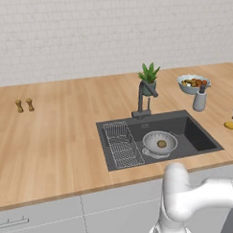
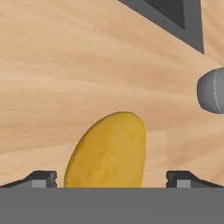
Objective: Put the colander in the sink, put the mango, kiwi in the colander, and turn on the sink faucet and pour water over the colander.
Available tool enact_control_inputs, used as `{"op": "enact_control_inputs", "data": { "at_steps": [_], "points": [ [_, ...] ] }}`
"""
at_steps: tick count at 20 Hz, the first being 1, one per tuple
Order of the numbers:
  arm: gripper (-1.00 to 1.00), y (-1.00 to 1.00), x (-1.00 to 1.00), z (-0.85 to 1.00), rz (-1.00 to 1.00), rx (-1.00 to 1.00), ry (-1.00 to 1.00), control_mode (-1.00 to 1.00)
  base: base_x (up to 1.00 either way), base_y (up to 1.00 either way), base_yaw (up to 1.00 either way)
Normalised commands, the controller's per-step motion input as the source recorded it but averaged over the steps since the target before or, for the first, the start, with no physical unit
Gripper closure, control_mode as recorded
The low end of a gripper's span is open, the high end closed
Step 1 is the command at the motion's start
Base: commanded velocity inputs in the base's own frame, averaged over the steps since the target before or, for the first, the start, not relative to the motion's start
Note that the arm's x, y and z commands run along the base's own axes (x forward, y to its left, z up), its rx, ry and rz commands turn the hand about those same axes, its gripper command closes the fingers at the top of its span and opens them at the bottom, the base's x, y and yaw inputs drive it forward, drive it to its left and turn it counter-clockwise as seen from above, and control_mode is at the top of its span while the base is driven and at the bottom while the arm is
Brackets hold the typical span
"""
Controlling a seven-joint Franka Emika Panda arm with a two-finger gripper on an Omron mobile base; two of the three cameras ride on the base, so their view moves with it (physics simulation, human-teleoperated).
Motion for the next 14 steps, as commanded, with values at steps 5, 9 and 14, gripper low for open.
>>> {"op": "enact_control_inputs", "data": {
  "at_steps": [5, 9, 14],
  "points": [
    [-1.00, -0.33, 0.41, -0.33, -0.03, 0.00, 0.07, -1.00, 0.00, 0.00, 0.00],
    [1.00, -0.06, 0.09, -0.68, 0.00, 0.00, 0.30, -1.00, 0.00, 0.00, 0.00],
    [1.00, 0.19, 0.00, -0.90, 0.04, -0.09, 0.46, -1.00, 0.00, 0.00, 0.00]
  ]
}}
